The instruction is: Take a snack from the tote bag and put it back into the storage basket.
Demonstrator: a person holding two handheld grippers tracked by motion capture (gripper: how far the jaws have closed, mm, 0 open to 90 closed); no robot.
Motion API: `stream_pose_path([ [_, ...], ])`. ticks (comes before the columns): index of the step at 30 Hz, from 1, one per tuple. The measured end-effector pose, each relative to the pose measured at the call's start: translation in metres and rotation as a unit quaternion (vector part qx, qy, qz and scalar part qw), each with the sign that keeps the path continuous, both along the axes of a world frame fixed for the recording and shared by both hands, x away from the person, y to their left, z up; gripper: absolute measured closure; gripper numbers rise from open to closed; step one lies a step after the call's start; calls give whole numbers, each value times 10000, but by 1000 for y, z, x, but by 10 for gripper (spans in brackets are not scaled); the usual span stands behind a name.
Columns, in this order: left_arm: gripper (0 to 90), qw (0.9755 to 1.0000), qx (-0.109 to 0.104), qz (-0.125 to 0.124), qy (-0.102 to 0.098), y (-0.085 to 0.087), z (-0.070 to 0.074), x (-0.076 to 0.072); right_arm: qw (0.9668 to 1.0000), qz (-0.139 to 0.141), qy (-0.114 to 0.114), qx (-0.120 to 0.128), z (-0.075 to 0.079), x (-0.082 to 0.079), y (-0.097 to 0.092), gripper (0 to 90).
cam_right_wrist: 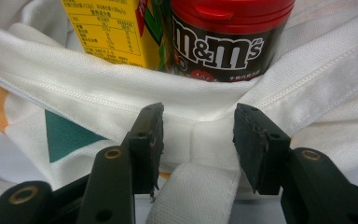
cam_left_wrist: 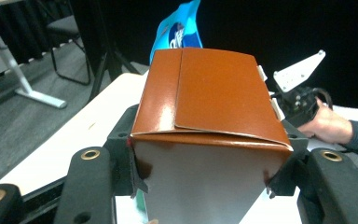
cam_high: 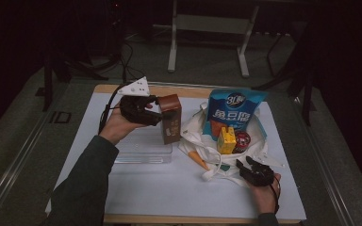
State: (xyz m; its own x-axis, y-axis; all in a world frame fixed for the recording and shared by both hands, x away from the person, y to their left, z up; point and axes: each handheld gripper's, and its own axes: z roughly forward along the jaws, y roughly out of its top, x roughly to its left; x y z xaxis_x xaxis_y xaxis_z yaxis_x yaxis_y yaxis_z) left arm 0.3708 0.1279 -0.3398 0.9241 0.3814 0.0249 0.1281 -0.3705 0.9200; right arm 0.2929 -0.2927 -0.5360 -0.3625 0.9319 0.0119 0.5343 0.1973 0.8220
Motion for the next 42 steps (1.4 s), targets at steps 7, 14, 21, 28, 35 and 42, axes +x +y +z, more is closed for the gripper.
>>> stream_pose_path([
  [7, 427, 9999, 112, 92, 41, 13, -4, -1, 10000, -4, -31, -67, 0, 0, 1, 530],
  [14, 427, 9997, 203, 140, 70, 23, -7, -2, 10000, -4, -28, -68, 0, 0, 1, 530],
  [21, 427, 9994, 275, 190, 65, 30, -10, -5, 10000, 0, -31, -79, 0, 0, 1, 529],
  [28, 427, 9992, 329, 216, 109, 39, -16, -8, 10000, -4, -33, -78, 0, 0, 1, 529],
  [35, 427, 9992, 356, 135, 125, 47, -19, -12, 10000, -5, -33, -75, 0, 0, 1, 529],
  [42, 427, 9991, 363, 138, 137, 55, -21, -15, 10000, -3, -36, -91, 0, -1, 2, 530],
])
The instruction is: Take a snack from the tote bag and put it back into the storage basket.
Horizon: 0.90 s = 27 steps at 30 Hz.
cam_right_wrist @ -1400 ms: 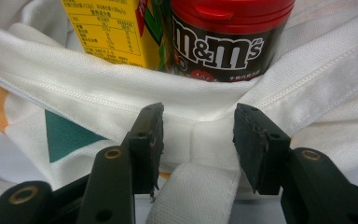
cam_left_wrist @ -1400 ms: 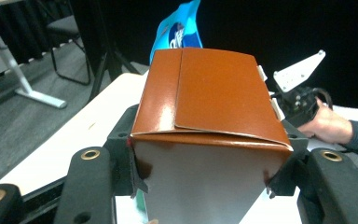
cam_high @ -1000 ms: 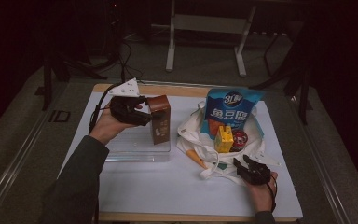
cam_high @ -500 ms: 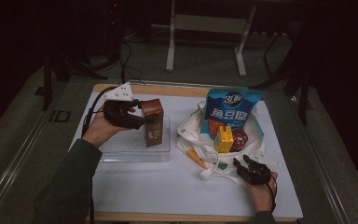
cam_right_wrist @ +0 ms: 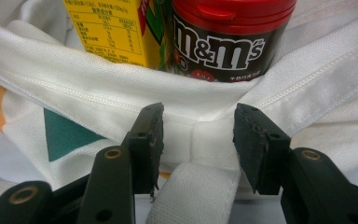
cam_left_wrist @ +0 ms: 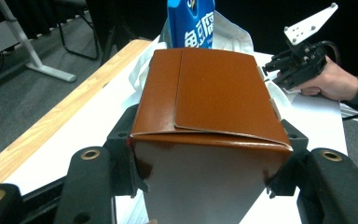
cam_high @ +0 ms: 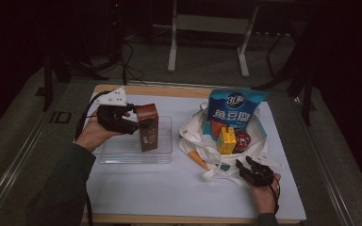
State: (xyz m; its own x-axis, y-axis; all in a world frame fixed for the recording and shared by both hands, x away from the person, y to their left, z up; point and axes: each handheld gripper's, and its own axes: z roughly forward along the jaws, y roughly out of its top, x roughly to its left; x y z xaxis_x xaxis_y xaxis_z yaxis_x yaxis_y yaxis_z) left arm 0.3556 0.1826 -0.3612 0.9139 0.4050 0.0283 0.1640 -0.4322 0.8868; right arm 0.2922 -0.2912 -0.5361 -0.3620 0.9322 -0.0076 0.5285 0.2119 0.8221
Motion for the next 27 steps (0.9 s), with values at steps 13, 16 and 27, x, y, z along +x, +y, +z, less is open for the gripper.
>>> stream_pose_path([
  [13, 428, 9998, 92, 151, 74, 22, -9, -5, 10000, 0, -1, 4, 0, 0, 0, 530],
  [16, 427, 9997, 178, 170, 83, 26, -11, -6, 10000, 0, 0, 3, 0, 0, 0, 530],
  [27, 427, 9986, 439, 244, 145, 39, -18, -9, 10000, 3, 1, 0, 0, 0, 0, 530],
])
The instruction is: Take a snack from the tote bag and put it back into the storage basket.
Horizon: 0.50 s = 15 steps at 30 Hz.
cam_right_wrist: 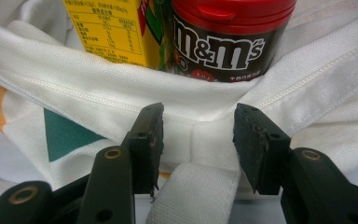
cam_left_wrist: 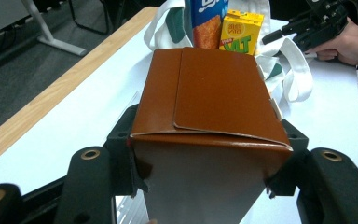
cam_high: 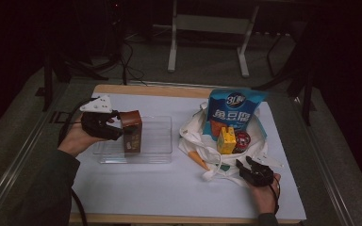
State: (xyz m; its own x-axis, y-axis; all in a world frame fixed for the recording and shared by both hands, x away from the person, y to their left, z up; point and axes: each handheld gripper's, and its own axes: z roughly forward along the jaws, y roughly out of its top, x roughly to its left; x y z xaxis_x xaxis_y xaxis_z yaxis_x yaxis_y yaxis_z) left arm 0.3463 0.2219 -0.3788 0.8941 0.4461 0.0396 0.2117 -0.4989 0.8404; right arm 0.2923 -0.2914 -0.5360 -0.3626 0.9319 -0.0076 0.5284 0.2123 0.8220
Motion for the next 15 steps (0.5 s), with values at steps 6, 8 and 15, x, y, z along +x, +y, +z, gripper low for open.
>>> stream_pose_path([
  [6, 427, 9998, 192, 72, 11, 5, -3, -2, 10000, 1, -6, -6, 0, 0, 0, 529],
  [8, 427, 9997, 231, 80, 33, 7, -3, -2, 10000, 3, -3, -9, 0, 0, 0, 529],
  [15, 427, 9990, 448, 23, 93, 8, -5, -1, 10000, 0, -4, -8, 0, 0, 0, 529],
])
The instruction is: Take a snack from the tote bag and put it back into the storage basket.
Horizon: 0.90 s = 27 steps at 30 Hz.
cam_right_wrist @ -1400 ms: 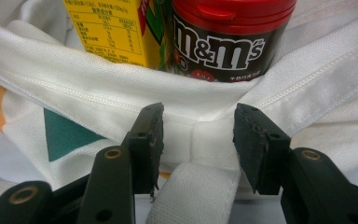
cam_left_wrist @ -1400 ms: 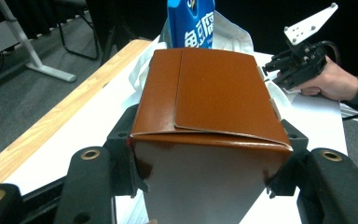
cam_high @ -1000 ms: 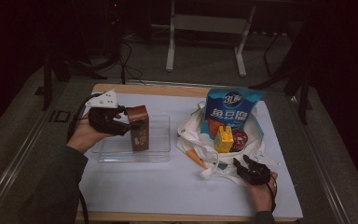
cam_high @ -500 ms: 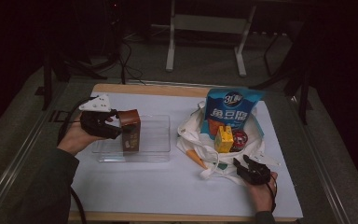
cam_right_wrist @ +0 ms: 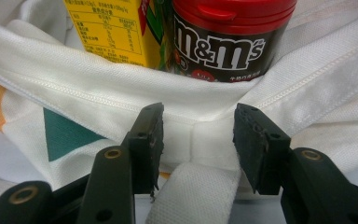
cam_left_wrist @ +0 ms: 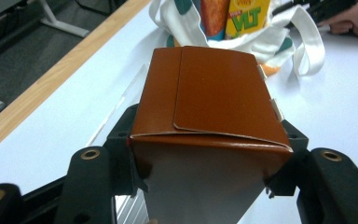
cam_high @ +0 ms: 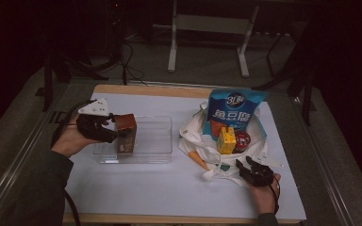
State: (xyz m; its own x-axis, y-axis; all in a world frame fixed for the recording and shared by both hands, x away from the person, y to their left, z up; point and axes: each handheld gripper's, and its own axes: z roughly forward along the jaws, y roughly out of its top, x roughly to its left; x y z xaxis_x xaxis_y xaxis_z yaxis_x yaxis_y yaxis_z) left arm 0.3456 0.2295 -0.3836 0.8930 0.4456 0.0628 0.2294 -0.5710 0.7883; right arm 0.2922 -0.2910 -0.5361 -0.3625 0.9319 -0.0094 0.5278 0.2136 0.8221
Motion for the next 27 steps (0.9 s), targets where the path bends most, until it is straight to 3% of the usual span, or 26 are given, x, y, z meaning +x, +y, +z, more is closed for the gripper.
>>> stream_pose_path([
  [6, 425, 9992, 299, -245, 135, -12, -6, 6, 10000, 1, 2, -2, 0, 0, 0, 529],
  [11, 419, 9985, 270, -437, 182, -20, -7, 10, 10000, -1, 14, 1, 0, 0, 0, 530],
  [18, 412, 9981, 166, -518, 299, -28, -9, 16, 10000, -2, 14, 2, 0, 0, 0, 529],
  [23, 409, 9968, 365, -629, 337, -39, -6, 19, 10000, 1, 12, 0, 0, 0, 0, 529],
  [27, 402, 9962, 385, -687, 384, -50, -8, 21, 10000, 2, 12, 0, 0, 0, 0, 529],
])
